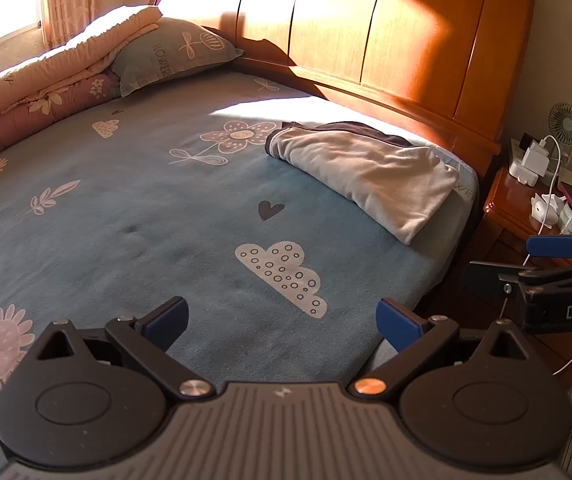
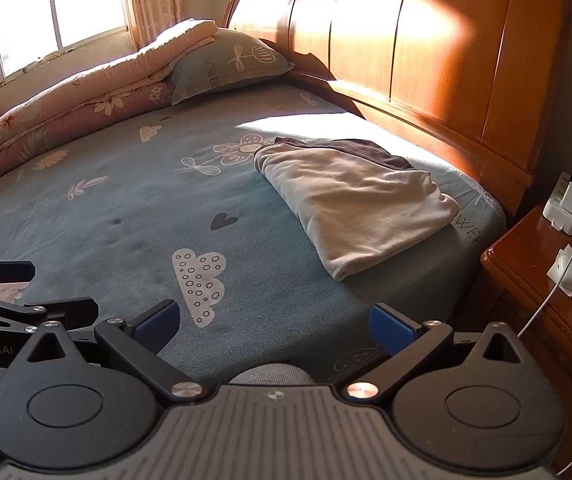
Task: Fold clothes
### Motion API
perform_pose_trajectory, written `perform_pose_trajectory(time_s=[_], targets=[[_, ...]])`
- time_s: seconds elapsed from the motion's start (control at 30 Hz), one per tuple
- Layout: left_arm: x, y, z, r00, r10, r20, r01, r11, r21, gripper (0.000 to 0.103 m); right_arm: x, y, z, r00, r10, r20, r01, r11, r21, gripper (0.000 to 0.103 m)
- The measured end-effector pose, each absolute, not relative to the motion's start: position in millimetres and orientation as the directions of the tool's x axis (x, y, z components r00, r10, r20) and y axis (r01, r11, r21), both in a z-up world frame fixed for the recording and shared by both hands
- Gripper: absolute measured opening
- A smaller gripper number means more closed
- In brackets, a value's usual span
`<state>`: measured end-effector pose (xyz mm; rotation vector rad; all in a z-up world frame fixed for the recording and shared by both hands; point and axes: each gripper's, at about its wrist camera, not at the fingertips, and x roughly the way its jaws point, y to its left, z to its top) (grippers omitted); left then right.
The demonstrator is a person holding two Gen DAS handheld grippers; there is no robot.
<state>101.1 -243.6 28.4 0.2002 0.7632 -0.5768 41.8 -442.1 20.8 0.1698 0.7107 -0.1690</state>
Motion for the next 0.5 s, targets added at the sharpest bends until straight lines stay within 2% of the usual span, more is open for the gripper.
perform_pose_trajectory(time_s=[0.5], targets=[[100.1, -244.8, 27.1, 0.583, -0.416, -0.698, 0.562, 0.827, -0.024, 0.1, 45.0, -442.8, 17.8, 0.738, -0.097, -0.667, 0.216, 0.972, 0.098, 0.103]])
